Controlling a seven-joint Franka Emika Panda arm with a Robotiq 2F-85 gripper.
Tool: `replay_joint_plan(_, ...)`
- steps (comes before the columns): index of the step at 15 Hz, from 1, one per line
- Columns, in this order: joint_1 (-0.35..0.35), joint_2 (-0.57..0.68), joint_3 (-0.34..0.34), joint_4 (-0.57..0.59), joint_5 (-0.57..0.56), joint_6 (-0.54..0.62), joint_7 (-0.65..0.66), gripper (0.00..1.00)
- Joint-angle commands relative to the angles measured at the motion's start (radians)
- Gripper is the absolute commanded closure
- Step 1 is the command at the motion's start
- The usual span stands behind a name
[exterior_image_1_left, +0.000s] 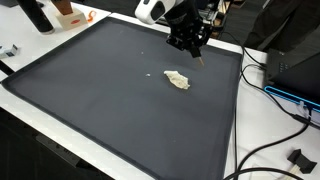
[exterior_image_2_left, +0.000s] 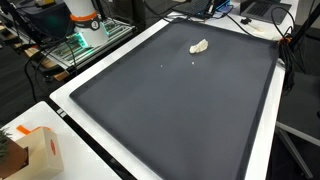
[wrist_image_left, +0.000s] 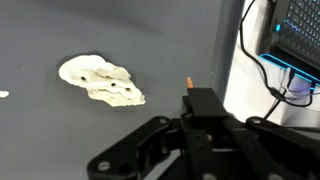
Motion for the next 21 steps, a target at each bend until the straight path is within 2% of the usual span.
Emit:
replay_joint_plan(1, -0.034, 0.017, 0.023, 0.001, 0.069, 0.02, -0.075, 0.97)
replay_joint_plan(9, -0.055, 0.05, 0.03, 0.004, 0.183, 0.089, -0.157, 0.97)
replay_joint_plan(14, -0.057, 0.068, 0.028, 0.002, 0.242, 0.146, -0.149, 0.97)
replay_joint_plan(21, -0.055, 0.095, 0.017, 0.01, 0.262, 0.161, -0.094, 0.97)
